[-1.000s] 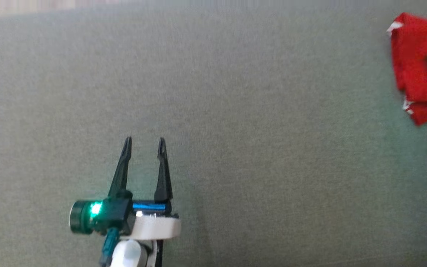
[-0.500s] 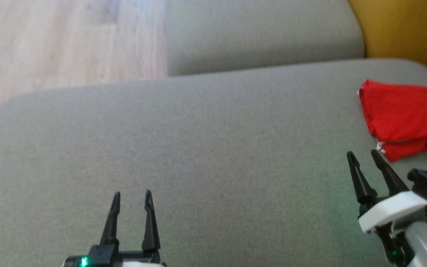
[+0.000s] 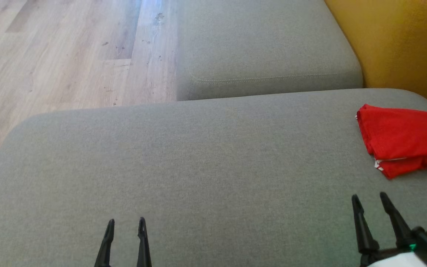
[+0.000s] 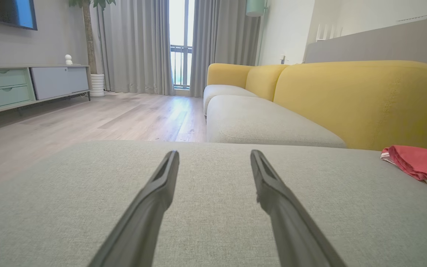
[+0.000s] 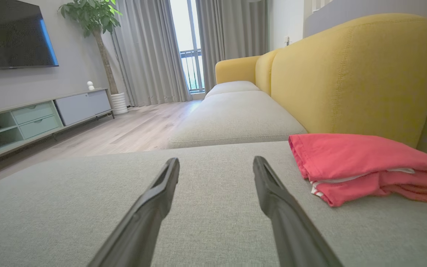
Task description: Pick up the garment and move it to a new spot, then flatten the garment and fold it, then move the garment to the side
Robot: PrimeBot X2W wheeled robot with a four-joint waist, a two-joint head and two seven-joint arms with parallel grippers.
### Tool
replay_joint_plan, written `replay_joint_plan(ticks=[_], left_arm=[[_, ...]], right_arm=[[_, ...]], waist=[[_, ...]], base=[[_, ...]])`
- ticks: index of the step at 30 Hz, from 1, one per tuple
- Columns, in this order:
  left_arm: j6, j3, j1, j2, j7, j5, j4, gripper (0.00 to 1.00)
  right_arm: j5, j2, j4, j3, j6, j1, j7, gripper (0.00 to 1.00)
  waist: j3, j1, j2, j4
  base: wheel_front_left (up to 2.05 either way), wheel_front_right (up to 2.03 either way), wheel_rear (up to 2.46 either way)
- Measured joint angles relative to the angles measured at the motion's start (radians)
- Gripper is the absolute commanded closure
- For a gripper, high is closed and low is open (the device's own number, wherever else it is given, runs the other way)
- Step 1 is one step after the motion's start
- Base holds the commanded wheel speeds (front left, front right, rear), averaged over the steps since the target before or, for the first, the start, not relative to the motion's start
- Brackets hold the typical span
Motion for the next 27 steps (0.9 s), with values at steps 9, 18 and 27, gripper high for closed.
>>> replay_joint_plan(ticks=[9, 18, 27], left_arm=[[-0.001, 0.000, 0.017, 0.000, 0.000, 0.006, -0.006, 0.00], [-0.008, -0.003, 0.023, -0.001, 0.005, 0.006, 0.045, 1.00], [-0.018, 0.000, 0.040, 0.001, 0.022, -0.085, 0.073, 1.00]], right_arm=[[-0.008, 0.011, -0.022, 0.010, 0.000, 0.014, 0.000, 0.00], [-0.007, 0.020, 0.022, 0.022, -0.001, 0.020, 0.002, 1.00], [0.073, 0.024, 0.055, 0.024, -0.001, 0.044, 0.021, 1.00]], waist=[[0.001, 0.0001, 0.0000, -0.013], [0.000, 0.0002, 0.0000, -0.013], [0.010, 0.0002, 0.0000, -0.014]], base=[[0.00, 0.00, 0.00], [0.00, 0.00, 0.00], [0.00, 0.00, 0.00]])
